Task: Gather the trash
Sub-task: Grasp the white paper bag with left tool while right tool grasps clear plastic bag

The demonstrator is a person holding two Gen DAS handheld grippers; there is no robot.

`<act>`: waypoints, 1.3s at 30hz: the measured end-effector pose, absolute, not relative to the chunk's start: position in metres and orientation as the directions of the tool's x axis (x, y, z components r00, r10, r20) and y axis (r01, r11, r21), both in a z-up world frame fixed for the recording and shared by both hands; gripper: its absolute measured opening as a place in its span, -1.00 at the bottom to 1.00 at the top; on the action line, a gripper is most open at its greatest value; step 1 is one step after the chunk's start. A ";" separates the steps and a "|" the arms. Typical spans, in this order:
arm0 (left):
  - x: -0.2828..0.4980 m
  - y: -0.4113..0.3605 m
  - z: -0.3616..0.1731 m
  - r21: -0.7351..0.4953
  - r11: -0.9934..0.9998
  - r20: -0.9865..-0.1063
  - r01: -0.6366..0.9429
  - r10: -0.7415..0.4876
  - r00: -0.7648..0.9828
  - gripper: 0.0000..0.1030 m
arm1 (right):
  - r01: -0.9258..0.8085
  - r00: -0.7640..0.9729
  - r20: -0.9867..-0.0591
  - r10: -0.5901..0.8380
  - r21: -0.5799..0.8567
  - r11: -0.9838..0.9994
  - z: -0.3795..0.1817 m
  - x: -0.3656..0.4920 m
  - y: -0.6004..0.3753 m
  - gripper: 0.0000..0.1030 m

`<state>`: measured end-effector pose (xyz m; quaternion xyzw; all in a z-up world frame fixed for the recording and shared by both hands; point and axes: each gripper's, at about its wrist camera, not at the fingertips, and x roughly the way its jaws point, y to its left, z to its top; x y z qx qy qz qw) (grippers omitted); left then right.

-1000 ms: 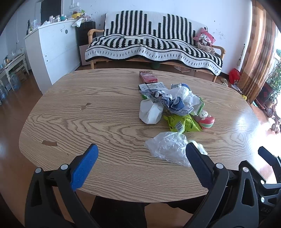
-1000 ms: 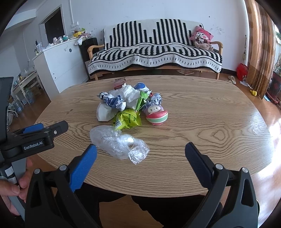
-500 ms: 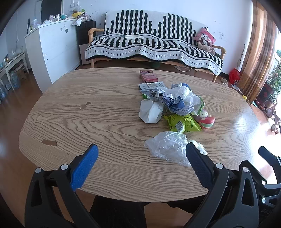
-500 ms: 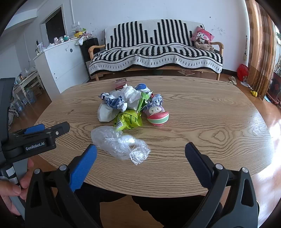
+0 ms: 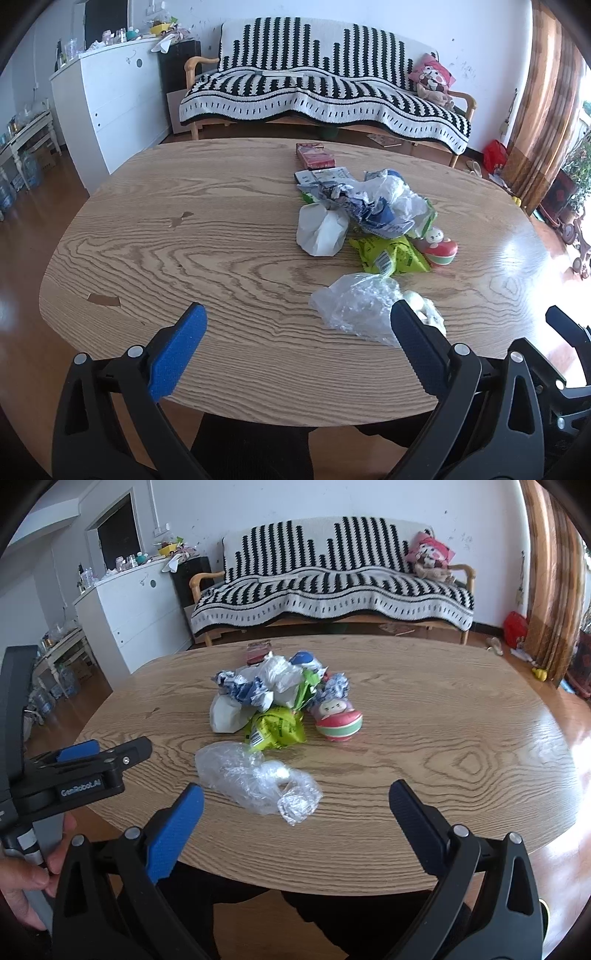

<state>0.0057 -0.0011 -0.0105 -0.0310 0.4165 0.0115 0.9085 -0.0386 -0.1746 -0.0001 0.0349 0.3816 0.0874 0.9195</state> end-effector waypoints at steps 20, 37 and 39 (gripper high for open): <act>0.164 -0.013 -0.096 0.102 0.974 -0.831 0.201 -0.027 0.555 0.88 | -0.342 0.495 -0.809 0.317 0.154 0.927 -0.112 0.051 -0.123 0.80; 0.149 0.031 -0.065 0.007 0.990 -0.814 0.138 -0.074 0.576 0.06 | -0.375 0.520 -0.760 0.391 0.209 0.903 -0.074 0.039 -0.122 -0.69; 0.141 0.041 -0.051 0.062 0.991 -0.796 0.118 -0.022 0.605 0.06 | -0.365 0.543 -0.747 0.383 0.201 0.909 -0.060 0.037 -0.125 -0.69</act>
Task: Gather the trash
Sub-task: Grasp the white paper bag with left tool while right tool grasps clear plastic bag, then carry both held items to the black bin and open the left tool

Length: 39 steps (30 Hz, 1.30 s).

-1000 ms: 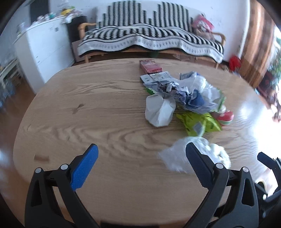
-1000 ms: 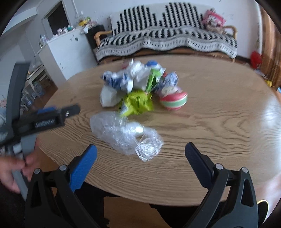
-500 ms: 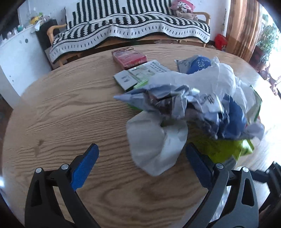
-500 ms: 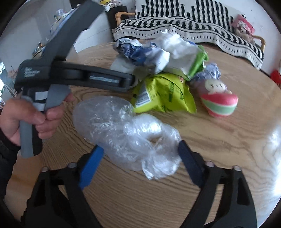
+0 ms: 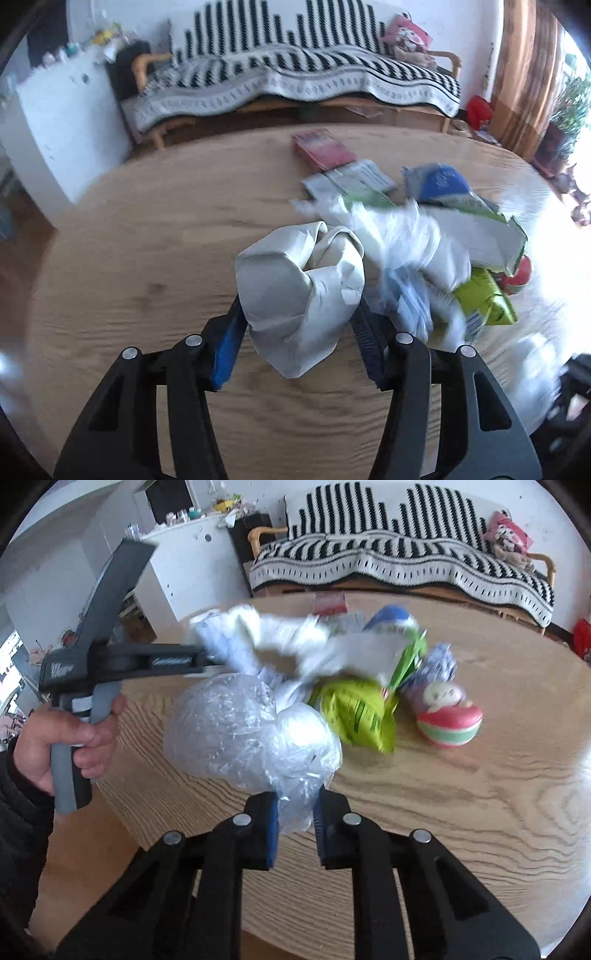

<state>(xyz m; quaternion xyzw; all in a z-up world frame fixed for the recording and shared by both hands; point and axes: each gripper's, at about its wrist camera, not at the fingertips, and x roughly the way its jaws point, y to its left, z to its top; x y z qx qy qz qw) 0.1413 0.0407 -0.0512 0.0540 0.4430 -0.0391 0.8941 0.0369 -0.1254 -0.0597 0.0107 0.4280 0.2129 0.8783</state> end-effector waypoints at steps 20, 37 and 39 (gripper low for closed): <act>0.070 -0.084 0.022 -0.002 0.928 -0.731 0.372 -0.255 0.633 0.06 | 0.041 0.715 -0.691 0.108 0.195 0.980 0.015 -0.062 -0.335 -0.69; -0.127 -0.489 -0.111 -0.331 0.383 -0.781 0.862 -0.624 -0.022 0.06 | 0.757 0.458 -0.838 -0.296 0.194 0.623 -0.121 -0.371 -0.629 -0.69; -0.139 -0.509 -0.144 -0.321 0.376 -0.815 0.869 -0.577 -0.052 0.06 | 0.784 0.436 -0.851 -0.291 0.202 0.587 -0.138 -0.392 -0.640 -0.69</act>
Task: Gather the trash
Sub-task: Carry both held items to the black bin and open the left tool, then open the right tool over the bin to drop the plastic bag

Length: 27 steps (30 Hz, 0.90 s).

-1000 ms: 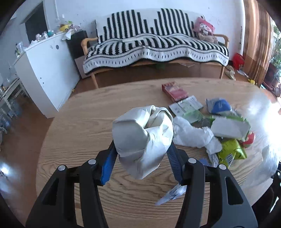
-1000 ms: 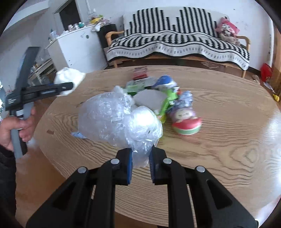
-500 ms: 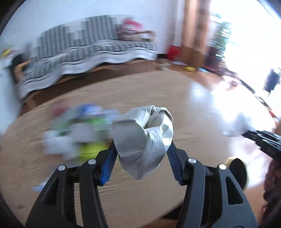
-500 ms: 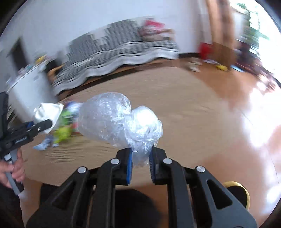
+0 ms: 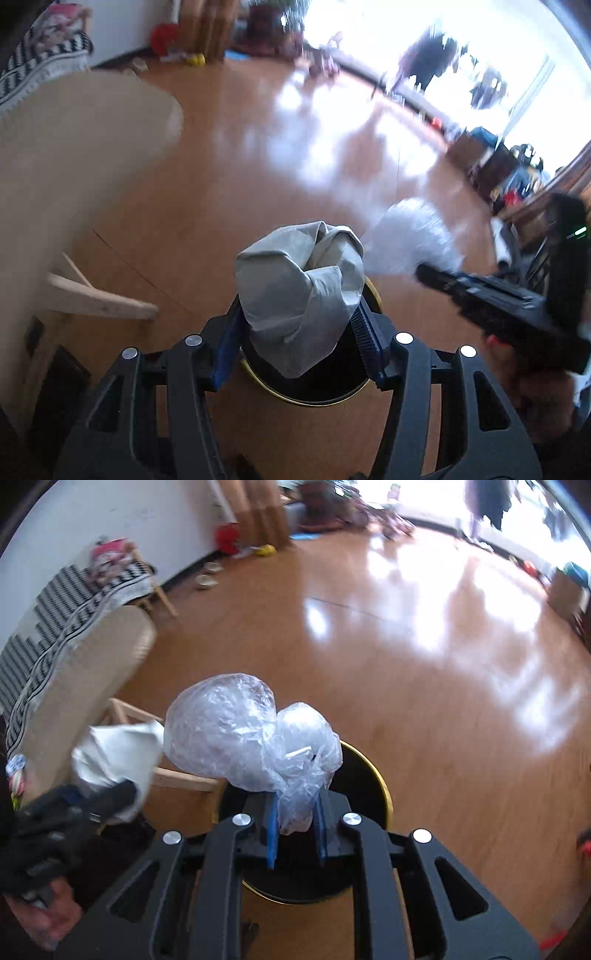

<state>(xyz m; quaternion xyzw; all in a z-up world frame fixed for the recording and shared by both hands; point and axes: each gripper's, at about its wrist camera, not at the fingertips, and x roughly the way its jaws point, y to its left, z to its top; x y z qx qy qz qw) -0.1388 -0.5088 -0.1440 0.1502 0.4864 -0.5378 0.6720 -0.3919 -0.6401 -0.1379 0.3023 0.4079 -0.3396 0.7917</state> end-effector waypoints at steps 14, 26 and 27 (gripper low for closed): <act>-0.150 -0.526 -0.239 -0.345 0.367 -0.862 0.864 -0.488 -0.137 0.47 | 0.824 0.404 -0.878 -0.256 0.228 0.519 -0.172 -0.402 -0.649 -0.69; -0.148 -0.521 -0.209 -0.345 0.398 -0.838 0.850 -0.539 -0.088 0.68 | 0.817 0.407 -0.885 -0.226 0.242 0.524 -0.173 -0.379 -0.646 -0.26; -0.147 -0.520 -0.203 -0.346 0.398 -0.833 0.850 -0.547 -0.083 0.71 | 0.817 0.407 -0.884 -0.230 0.240 0.524 -0.172 -0.377 -0.647 0.15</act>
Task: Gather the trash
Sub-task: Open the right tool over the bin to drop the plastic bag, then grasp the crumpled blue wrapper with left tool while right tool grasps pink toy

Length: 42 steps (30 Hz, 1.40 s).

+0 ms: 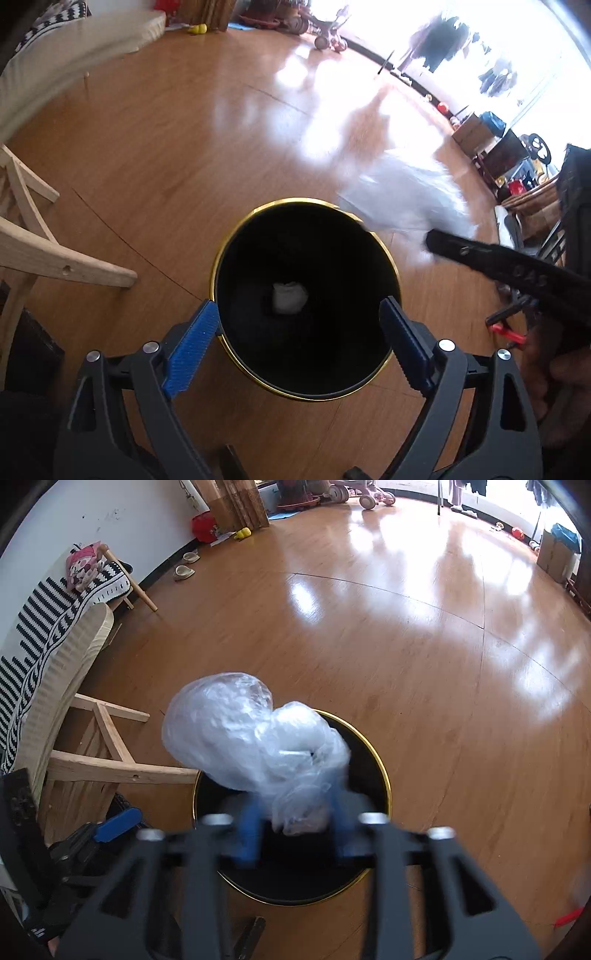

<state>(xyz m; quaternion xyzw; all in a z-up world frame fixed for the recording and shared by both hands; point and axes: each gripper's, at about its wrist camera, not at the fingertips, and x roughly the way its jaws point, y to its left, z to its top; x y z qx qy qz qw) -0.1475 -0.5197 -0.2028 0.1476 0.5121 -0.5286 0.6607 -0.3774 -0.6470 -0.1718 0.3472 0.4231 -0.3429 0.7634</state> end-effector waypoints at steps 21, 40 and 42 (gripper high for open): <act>-0.035 -0.315 -0.030 -0.230 0.695 -0.734 0.682 -0.584 0.348 0.81 | 0.476 0.635 -0.762 -0.124 0.260 0.840 -0.052 -0.203 -0.498 0.50; 0.055 0.022 -0.041 0.067 0.955 -0.740 0.290 -0.148 0.656 0.83 | -0.057 0.625 -0.752 0.208 0.222 0.973 -0.043 0.011 -0.257 0.50; 0.069 0.029 -0.052 0.049 0.953 -0.756 0.300 -0.160 0.634 0.83 | -0.065 0.611 -0.764 0.206 0.211 0.975 -0.051 0.018 -0.251 0.50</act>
